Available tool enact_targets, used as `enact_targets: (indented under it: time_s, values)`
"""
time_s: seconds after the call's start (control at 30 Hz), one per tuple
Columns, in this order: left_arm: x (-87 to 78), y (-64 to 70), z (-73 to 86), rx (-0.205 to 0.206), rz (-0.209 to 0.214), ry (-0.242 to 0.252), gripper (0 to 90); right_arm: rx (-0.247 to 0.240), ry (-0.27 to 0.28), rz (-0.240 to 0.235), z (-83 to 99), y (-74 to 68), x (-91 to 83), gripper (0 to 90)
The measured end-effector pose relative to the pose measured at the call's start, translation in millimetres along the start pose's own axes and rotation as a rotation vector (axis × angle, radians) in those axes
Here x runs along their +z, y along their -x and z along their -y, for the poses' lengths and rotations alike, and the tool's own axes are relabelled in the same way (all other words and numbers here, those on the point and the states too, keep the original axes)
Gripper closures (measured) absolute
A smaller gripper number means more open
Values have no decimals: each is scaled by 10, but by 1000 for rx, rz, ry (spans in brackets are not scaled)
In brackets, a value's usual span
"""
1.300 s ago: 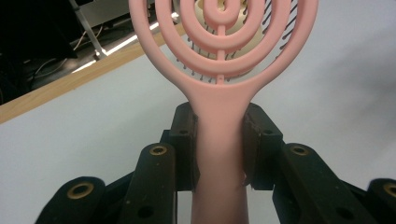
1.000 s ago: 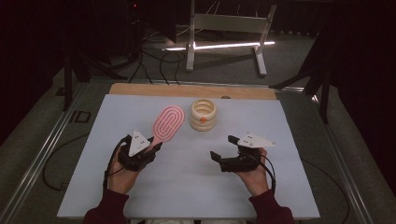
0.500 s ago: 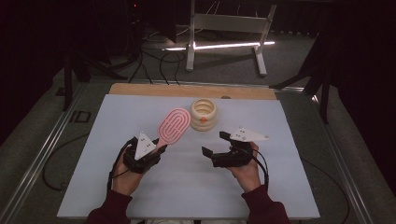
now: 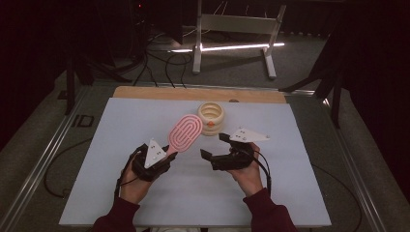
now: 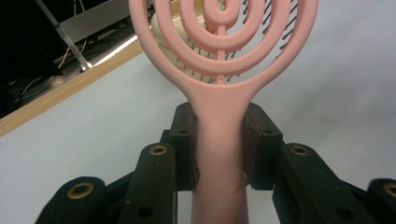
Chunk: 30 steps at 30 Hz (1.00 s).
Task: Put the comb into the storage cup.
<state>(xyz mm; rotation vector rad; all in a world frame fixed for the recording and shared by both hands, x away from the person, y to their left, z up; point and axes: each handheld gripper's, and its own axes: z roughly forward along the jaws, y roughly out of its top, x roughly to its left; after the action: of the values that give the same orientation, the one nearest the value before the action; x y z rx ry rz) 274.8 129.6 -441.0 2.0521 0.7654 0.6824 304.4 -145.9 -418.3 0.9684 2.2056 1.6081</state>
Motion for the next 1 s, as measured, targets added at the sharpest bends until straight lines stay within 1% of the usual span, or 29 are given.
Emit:
enact_targets:
  time_s: [0.2, 0.23, 0.63, 0.73, 0.8, 1.0]
  values:
    - [14, 32, -7, 7, 5, 5, 701, -7, 0, -12, -41, -36, 58, 76]
    - [20, 55, -14, 17, 9, 3, 701, -6, -1, -18, -53, -50, 94, 76]
    - [51, 139, -36, 36, 22, 9, 701, 8, -5, -53, -111, -139, 257, 76]
    - [57, 161, -44, 41, 27, 13, 701, 45, -22, -79, -136, -157, 303, 77]
    - [58, 175, -50, 42, 32, 16, 701, 60, -31, -91, -148, -167, 335, 77]
    - [66, 225, -65, 50, 41, 24, 701, 96, -31, -118, -145, -178, 388, 166]
